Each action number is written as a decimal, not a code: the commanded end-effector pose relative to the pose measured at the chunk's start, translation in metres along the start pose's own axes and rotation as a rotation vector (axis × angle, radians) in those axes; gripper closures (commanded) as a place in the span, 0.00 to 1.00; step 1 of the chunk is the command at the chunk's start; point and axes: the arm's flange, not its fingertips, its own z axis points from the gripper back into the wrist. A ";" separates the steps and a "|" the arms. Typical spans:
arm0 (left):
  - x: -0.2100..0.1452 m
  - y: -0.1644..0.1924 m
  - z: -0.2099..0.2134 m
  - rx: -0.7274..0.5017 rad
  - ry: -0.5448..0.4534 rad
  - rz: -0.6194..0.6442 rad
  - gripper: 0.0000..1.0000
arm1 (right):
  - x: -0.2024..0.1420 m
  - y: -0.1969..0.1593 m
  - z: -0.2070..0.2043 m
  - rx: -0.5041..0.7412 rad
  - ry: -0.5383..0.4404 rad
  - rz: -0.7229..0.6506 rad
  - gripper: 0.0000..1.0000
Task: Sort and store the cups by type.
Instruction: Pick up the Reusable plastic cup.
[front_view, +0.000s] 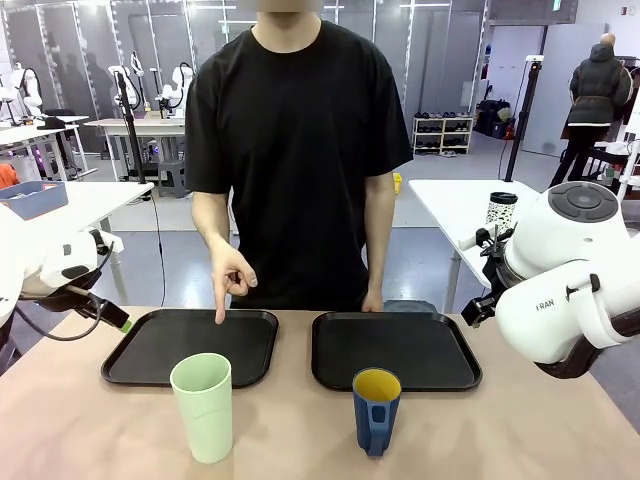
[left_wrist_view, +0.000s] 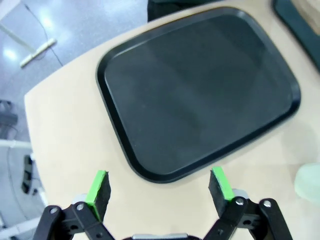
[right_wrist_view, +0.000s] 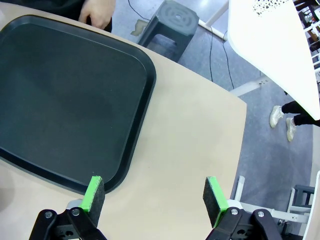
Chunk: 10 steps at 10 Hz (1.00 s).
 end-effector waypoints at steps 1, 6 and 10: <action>-0.002 0.017 0.016 0.030 0.053 -0.270 0.00 | 0.001 0.001 -0.001 0.003 -0.002 0.001 0.00; -0.032 0.010 0.021 -0.053 0.320 -0.857 0.00 | 0.001 0.001 -0.001 0.003 -0.002 0.001 0.00; -0.033 0.008 0.014 -0.085 0.320 -0.829 0.00 | 0.001 0.001 -0.001 0.003 -0.002 0.001 0.00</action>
